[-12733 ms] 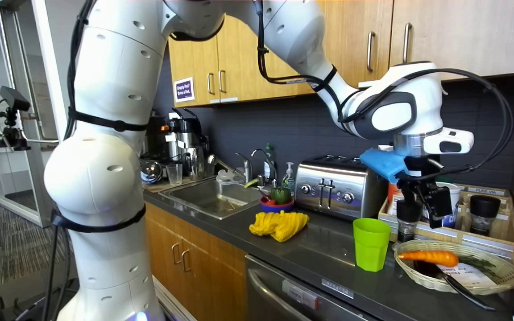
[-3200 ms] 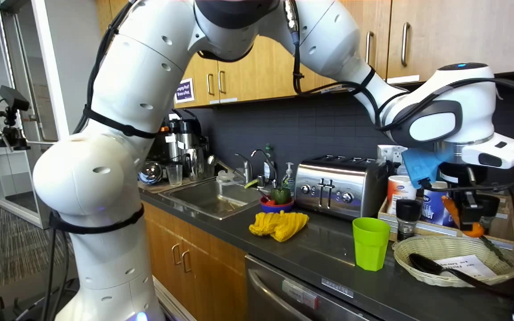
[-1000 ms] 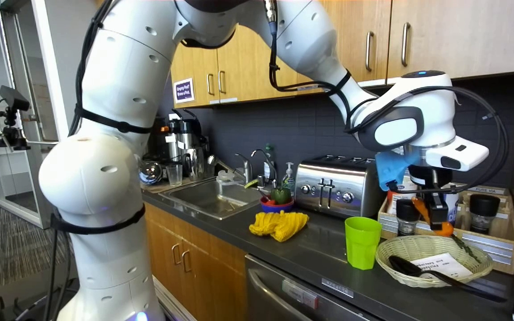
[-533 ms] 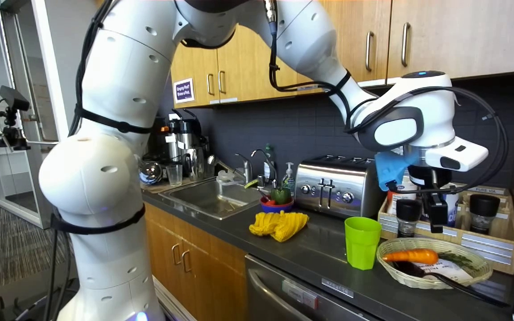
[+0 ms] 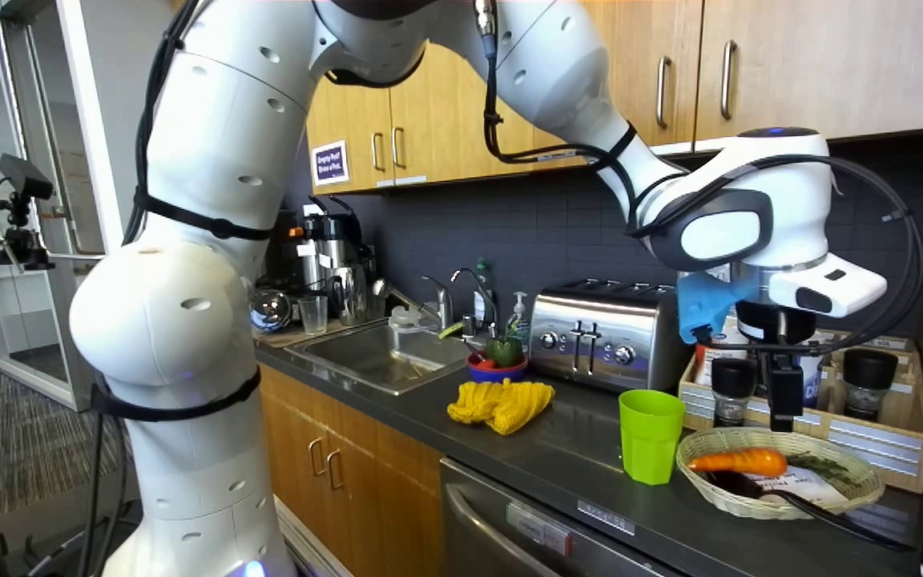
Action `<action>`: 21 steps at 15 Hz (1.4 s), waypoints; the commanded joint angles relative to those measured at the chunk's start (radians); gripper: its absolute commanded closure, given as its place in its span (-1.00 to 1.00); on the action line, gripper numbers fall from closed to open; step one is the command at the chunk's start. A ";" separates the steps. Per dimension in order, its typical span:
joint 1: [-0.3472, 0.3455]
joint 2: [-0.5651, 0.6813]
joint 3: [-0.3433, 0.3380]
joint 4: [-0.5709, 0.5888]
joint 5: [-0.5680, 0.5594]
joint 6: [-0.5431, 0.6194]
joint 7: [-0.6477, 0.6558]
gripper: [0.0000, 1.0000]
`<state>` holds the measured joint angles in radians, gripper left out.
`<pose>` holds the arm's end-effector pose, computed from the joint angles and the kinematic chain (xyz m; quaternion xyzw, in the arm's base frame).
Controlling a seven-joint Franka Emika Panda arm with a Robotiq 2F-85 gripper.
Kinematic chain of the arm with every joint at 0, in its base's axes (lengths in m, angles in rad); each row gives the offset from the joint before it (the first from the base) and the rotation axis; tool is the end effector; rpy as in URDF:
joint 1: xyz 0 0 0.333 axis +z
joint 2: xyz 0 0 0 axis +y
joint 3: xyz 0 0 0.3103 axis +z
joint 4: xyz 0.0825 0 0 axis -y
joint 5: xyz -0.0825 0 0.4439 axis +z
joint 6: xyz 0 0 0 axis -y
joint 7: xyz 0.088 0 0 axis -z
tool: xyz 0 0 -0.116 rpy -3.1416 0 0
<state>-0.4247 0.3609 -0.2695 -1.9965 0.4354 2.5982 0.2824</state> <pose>0.5147 -0.4320 0.2545 -0.7884 0.5946 -0.1457 0.0609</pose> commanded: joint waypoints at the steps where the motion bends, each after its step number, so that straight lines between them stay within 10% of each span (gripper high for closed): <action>1: 0.032 -0.013 -0.045 -0.005 -0.018 -0.043 0.137 -1.00; 7: 0.105 -0.011 -0.054 -0.017 0.016 0.023 0.433 -1.00; 21: 0.265 -0.024 -0.134 -0.061 -0.282 0.103 0.914 -1.00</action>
<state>-0.1923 0.3652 -0.3733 -2.0303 0.2161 2.6842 1.1329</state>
